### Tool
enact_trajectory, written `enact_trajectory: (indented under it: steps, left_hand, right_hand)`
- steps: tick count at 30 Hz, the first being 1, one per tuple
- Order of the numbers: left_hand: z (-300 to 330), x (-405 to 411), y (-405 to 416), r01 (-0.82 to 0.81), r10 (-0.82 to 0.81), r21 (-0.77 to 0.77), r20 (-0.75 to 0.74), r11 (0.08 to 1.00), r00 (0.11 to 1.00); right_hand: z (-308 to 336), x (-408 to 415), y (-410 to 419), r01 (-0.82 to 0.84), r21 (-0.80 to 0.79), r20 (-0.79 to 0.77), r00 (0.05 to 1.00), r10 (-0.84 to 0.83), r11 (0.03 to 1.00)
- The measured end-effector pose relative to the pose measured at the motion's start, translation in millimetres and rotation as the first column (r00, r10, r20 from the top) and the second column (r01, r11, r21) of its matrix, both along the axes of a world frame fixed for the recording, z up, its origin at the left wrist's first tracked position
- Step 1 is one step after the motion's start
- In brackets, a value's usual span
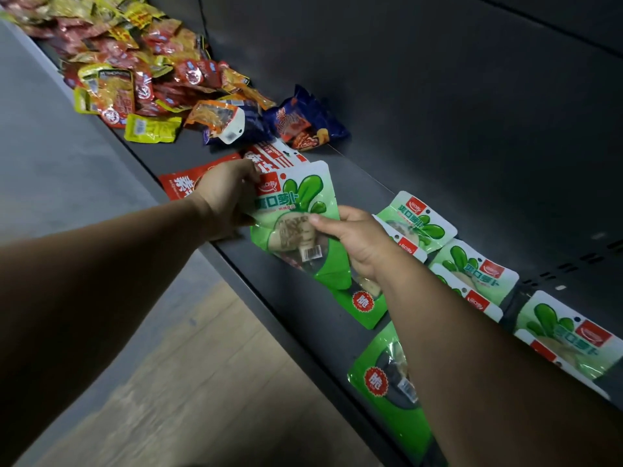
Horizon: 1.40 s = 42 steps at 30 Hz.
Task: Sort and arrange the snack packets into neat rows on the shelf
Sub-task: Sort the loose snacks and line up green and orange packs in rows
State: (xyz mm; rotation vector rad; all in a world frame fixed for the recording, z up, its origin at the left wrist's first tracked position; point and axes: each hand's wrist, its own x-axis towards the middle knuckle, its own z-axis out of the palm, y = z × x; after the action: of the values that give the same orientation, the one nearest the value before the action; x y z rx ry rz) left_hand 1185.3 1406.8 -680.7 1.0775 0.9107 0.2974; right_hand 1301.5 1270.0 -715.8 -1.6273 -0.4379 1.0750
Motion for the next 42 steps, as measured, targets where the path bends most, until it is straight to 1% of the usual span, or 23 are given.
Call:
enact_trajectory:
  steps: [1, 4, 6, 9, 11, 14, 16, 19, 22, 24, 26, 30, 32, 34, 36, 37, 39, 42]
  left_hand:
    - [1.2, 1.0, -2.3, -0.012, 0.012, -0.006, 0.002, 1.000, 1.000]
    - [6.6, 5.3, -12.6, -0.038, 0.043, -0.067, 0.073, 0.997, 0.996]
    - [7.1, 5.2, -17.6, -0.061, 0.065, -0.062, 0.068, 0.996, 0.996]
    - [9.3, -2.8, -20.9, -0.004, 0.005, 0.041, -0.022, 0.999, 1.000]
    - [14.1, -10.0, -22.8, 0.065, -0.044, 0.150, -0.143, 0.987, 0.989]
    - [20.3, -19.2, -22.7, 0.174, -0.063, 0.313, -0.337, 0.934, 0.940]
    - [23.2, -19.8, -23.9, 0.204, -0.046, 0.359, -0.402, 0.910, 0.914]
    - [19.7, -18.0, -27.4, 0.215, -0.023, 0.394, -0.438, 0.894, 0.899]
    - [5.7, -15.6, -28.3, 0.246, -0.053, 0.386, -0.448, 0.889, 0.893]
    - [-2.1, -11.7, -30.5, 0.276, -0.085, 0.389, -0.440, 0.879, 0.894]
    - [-6.7, -3.6, -34.0, 0.320, -0.128, 0.393, -0.441, 0.862, 0.888]
    - [-11.4, 12.2, -37.4, 0.410, -0.269, 0.386, -0.369, 0.826, 0.889]
    - [-17.3, 15.7, -35.1, 0.446, -0.327, 0.387, -0.335, 0.807, 0.884]
    - [-26.3, 17.9, -33.6, 0.504, -0.375, 0.409, -0.357, 0.760, 0.855]
    - [-38.3, 21.6, -34.1, 0.584, -0.426, 0.424, -0.412, 0.692, 0.805]
    - [-43.5, 23.8, -35.4, 0.638, -0.457, 0.438, -0.453, 0.633, 0.766]
    - [-52.7, 28.3, -38.4, 0.757, -0.509, 0.473, -0.561, 0.450, 0.653]
    - [-62.5, 35.9, -45.6, 0.876, -0.589, 0.426, -0.657, 0.225, 0.471]
  right_hand:
    - [-0.7, 0.7, 0.6, 0.025, 0.016, -0.023, 0.999, -0.024, 1.000]
    - [0.1, -0.7, 3.7, 0.112, 0.043, -0.069, 0.992, -0.109, 0.993]
    - [0.3, -2.9, 7.1, 0.175, 0.072, -0.117, 0.979, -0.166, 0.982]
    - [5.4, -6.2, 11.4, 0.229, 0.093, -0.212, 0.955, -0.206, 0.969]
    - [8.9, -6.4, 13.8, 0.247, 0.088, -0.233, 0.947, -0.221, 0.965]
    - [10.8, -10.5, 17.7, 0.261, 0.101, -0.266, 0.937, -0.227, 0.960]
    - [7.9, -14.7, 17.6, 0.269, 0.079, -0.258, 0.936, -0.241, 0.960]
    - [5.4, -20.6, 13.6, 0.290, 0.061, -0.252, 0.930, -0.266, 0.955]
    - [9.1, -19.1, 2.9, 0.279, 0.001, -0.161, 0.948, -0.275, 0.960]
    - [10.4, -14.2, -5.9, 0.280, -0.040, -0.095, 0.955, -0.282, 0.959]
    - [13.1, -9.9, -16.2, 0.317, -0.086, -0.057, 0.945, -0.323, 0.944]
    - [17.8, 2.1, -30.7, 0.432, -0.127, 0.002, 0.900, -0.436, 0.893]
    - [20.4, 5.2, -33.9, 0.431, -0.168, 0.056, 0.902, -0.428, 0.886]
    - [20.6, 4.3, -36.5, 0.406, -0.259, 0.099, 0.914, -0.394, 0.877]
    - [20.9, -1.5, -42.8, 0.397, -0.381, 0.140, 0.917, -0.373, 0.835]
    - [18.1, -4.0, -47.6, 0.399, -0.434, 0.146, 0.916, -0.374, 0.808]
    - [12.4, -10.7, -57.7, 0.406, -0.520, 0.145, 0.909, -0.390, 0.752]
    - [6.3, -15.4, -67.5, 0.406, -0.633, 0.168, 0.903, -0.395, 0.659]
